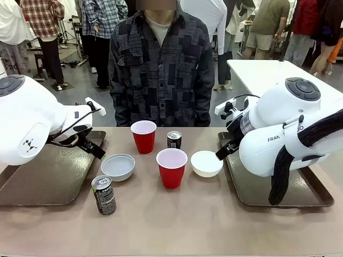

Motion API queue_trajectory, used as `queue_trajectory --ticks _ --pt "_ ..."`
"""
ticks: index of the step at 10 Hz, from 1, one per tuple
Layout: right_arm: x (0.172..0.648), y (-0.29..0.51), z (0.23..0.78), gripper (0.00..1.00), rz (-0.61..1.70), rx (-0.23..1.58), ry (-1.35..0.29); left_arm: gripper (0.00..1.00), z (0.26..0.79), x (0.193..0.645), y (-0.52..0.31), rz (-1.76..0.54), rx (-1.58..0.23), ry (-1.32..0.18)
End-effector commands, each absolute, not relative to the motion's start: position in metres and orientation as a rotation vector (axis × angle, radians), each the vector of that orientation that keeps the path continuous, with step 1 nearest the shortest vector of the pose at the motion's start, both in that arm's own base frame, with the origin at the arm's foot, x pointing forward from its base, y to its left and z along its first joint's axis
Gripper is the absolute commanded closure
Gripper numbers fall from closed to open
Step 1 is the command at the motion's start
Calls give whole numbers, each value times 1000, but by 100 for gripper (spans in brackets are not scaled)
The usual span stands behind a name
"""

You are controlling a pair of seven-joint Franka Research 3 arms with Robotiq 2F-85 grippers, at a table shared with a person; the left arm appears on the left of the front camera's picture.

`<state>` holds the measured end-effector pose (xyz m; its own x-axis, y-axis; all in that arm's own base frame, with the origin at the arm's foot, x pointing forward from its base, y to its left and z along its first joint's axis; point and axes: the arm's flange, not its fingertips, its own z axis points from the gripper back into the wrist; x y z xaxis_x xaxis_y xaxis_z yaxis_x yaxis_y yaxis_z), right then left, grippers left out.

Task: Prepare tableware on both trays.
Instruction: Pick up a Picnic Bowl from the table and place it on a Handle tray.

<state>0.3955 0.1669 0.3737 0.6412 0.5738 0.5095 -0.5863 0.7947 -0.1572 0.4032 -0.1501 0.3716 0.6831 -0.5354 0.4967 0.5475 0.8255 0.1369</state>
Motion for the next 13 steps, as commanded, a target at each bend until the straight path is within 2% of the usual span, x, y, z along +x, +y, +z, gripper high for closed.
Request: queue_trajectory --ticks 1,13 --pt "395 167 374 0 661 23 -573 0 372 403 -150 -607 -23 -550" --pt "395 167 374 0 661 23 -573 0 372 403 -150 -607 -23 -550"
